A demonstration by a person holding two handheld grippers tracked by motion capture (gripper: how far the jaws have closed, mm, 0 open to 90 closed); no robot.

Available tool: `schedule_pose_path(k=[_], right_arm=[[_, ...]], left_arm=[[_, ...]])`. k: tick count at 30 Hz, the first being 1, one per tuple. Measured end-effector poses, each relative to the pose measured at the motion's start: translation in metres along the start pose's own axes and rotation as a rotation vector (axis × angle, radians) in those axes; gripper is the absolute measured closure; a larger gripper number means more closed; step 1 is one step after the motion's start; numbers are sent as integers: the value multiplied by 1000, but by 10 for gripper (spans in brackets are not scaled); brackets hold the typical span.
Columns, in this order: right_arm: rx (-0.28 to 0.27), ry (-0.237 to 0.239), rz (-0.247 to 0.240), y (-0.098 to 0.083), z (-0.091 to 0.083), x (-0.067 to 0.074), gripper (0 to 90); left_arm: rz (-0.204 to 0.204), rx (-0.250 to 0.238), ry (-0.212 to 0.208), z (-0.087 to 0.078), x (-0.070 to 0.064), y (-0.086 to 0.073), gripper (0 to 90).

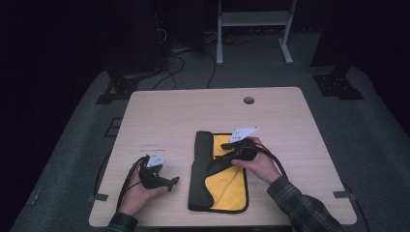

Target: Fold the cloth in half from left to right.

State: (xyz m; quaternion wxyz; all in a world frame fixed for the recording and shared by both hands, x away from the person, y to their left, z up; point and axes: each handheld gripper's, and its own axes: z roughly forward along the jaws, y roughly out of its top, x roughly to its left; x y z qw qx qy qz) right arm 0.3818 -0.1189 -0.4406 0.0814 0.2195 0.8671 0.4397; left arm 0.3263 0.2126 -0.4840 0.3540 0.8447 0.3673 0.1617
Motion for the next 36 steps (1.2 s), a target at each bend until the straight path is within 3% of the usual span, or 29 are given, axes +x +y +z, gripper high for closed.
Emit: schedule_pose_path(k=[13, 15, 18, 22, 28, 31, 36], right_arm=[[105, 10, -59, -9, 31, 3, 453], [112, 6, -68, -10, 35, 3, 526], [110, -4, -74, -9, 34, 3, 719], [75, -5, -41, -6, 27, 0, 844], [13, -57, 3, 3, 8, -12, 857], [-25, -118, 37, 8, -2, -24, 858], [-74, -169, 111, 8, -14, -49, 858]], left_arm=[[2, 2, 1, 0, 0, 0, 0], [2, 3, 1, 0, 0, 0, 0], [1, 2, 1, 0, 0, 0, 0], [1, 2, 1, 0, 0, 0, 0], [0, 3, 3, 0, 0, 0, 0], [0, 2, 3, 0, 0, 0, 0], [2, 3, 4, 0, 0, 0, 0]])
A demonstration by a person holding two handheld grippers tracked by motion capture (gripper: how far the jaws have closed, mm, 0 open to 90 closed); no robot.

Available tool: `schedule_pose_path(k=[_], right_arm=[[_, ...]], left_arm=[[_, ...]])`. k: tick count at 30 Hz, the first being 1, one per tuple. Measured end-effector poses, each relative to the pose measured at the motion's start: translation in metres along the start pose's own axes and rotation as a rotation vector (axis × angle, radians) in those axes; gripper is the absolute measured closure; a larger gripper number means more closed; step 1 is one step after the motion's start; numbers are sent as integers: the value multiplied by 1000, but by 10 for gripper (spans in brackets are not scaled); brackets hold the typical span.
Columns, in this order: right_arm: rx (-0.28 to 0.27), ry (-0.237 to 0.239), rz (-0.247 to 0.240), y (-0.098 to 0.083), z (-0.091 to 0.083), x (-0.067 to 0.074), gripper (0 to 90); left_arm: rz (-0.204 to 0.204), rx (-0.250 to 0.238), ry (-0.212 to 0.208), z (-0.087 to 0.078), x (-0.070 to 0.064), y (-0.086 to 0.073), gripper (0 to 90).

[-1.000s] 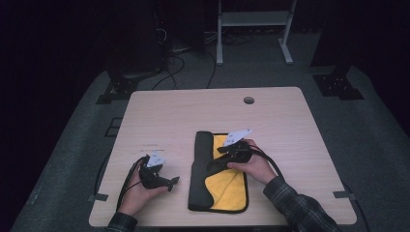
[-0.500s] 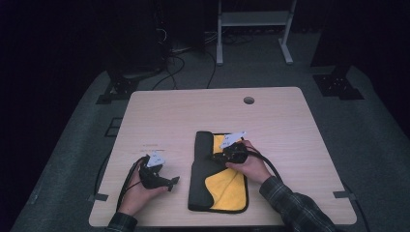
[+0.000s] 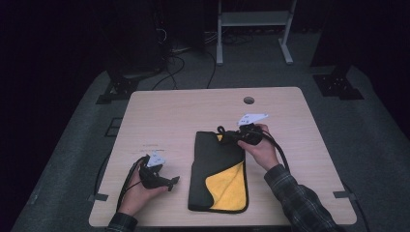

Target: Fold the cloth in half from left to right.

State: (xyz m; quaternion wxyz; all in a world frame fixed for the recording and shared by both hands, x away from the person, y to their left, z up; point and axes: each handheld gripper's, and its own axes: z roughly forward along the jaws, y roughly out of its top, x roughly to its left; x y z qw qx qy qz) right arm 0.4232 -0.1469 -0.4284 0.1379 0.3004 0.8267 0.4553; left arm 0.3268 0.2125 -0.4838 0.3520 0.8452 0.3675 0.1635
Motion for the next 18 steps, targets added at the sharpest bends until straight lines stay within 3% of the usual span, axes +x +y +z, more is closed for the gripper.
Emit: schedule_pose_path(k=[6, 14, 18], right_arm=[[4, -68, 81, -12, 4, -26, 856], [62, -168, 171, -28, 9, -45, 833], [80, -196, 209, -36, 12, -52, 793]], left_arm=[[-2, -2, -1, 0, 0, 0, 0], [-2, -1, -1, 0, 0, 0, 0], [-2, 0, -1, 0, 0, 0, 0]])
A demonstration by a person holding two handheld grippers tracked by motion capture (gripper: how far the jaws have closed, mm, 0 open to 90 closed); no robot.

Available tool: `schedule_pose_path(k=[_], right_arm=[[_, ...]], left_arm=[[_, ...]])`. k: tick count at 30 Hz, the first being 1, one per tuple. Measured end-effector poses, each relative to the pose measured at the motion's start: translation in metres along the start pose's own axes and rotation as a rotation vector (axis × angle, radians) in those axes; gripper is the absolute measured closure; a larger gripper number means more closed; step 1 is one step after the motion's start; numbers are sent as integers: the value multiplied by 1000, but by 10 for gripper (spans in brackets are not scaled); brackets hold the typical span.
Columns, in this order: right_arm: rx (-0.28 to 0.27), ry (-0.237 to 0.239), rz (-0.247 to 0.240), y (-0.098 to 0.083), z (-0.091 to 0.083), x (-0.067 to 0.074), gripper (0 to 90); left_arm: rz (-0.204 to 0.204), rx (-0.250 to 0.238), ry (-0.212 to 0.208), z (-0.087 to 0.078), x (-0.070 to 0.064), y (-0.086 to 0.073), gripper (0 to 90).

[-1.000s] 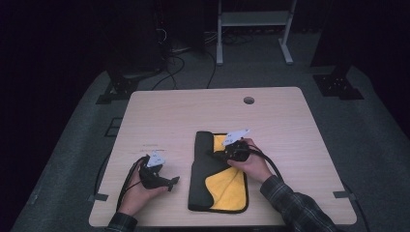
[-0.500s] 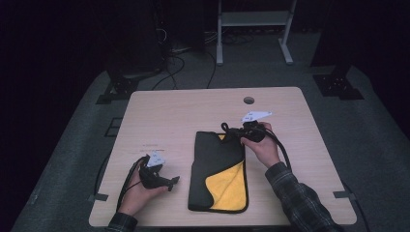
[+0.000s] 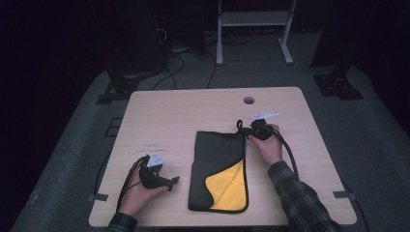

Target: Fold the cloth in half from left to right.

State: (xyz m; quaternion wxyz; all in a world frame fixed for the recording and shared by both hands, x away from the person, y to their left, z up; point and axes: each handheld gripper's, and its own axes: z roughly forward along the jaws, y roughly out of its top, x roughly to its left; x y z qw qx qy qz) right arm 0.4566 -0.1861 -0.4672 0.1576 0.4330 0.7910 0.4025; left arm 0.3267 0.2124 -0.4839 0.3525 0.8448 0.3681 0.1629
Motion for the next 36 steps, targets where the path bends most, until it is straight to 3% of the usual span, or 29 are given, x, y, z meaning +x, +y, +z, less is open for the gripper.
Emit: schedule_pose_path(k=[6, 9, 15, 25, 36], right_arm=[[-23, -55, 39, -3, -8, -14, 741], [-41, -42, 26, -4, -18, -16, 733], [-46, 48, -18, -10, -39, -9, 679], [-56, 153, -117, -15, -61, 24, 597], [-55, 291, -232, -18, -66, 80, 556]], left_arm=[[0, -2, 0, 0, 0, 0, 0], [-1, -2, 0, 0, 0, 0, 0], [-1, -2, 0, 0, 0, 0, 0], [0, 1, 0, 0, 0, 0, 0], [-1, 1, 0, 0, 0, 0, 0]])
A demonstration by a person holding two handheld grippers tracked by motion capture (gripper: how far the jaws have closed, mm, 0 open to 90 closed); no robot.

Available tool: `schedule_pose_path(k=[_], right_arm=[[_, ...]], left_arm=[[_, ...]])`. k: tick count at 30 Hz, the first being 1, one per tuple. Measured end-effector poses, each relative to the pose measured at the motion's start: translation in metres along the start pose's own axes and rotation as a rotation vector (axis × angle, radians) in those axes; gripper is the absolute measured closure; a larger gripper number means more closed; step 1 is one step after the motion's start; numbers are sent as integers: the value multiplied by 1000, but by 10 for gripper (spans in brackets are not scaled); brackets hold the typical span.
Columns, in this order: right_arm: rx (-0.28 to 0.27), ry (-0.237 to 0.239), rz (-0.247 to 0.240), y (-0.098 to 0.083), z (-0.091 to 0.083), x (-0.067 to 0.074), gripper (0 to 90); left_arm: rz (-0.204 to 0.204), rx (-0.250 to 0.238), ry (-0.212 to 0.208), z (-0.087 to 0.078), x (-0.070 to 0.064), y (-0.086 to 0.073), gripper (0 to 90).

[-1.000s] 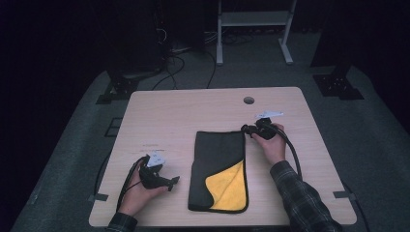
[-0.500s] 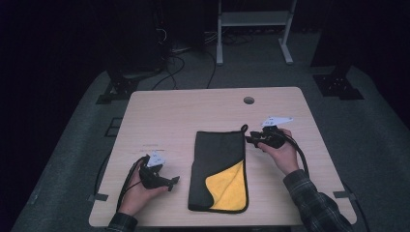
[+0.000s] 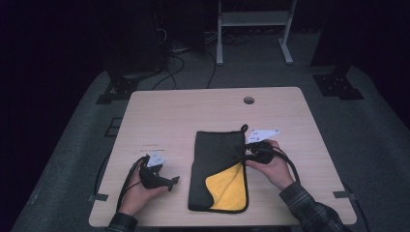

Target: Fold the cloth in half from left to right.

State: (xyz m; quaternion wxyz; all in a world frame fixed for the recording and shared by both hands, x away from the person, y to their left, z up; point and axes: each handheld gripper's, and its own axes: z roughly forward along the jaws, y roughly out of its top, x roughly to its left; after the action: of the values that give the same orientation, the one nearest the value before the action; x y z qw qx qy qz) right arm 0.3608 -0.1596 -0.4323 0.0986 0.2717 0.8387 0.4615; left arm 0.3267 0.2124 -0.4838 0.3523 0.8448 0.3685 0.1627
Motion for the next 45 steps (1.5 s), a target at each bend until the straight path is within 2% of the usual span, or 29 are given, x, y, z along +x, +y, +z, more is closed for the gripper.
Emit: schedule_pose_path(k=[4, 11, 15, 20, 22, 25, 30, 34, 37, 40, 45], right_arm=[[28, 63, -47, 2, 17, 20, 543], [71, 146, -105, 3, 46, 43, 545], [102, 179, -128, 1, 59, 51, 548], [150, 186, -165, -5, 72, 54, 548], [159, 191, -183, -7, 75, 56, 579], [161, 200, -213, -8, 75, 57, 634], [166, 224, -207, -9, 74, 57, 807], [168, 225, -192, -6, 71, 59, 831], [142, 253, -148, -4, 61, 56, 832], [111, 275, -113, -4, 45, 52, 835], [88, 289, -86, -8, 19, 46, 836]], left_arm=[[0, 0, 0, 0, 0, 0, 0], [0, 0, 0, 0, 0, 0, 0], [0, 0, 0, 0, 0, 0, 0], [0, 1, 0, 0, 0, 0, 0], [0, 1, 0, 0, 0, 0, 0], [0, 1, 0, 0, 0, 0, 0], [0, 1, 0, 0, 0, 0, 0], [-1, 0, 0, 0, 0, 0, 0], [0, 1, 0, 0, 0, 0, 0], [0, 0, 0, 0, 0, 0, 0], [-1, 1, 0, 0, 0, 0, 0]])
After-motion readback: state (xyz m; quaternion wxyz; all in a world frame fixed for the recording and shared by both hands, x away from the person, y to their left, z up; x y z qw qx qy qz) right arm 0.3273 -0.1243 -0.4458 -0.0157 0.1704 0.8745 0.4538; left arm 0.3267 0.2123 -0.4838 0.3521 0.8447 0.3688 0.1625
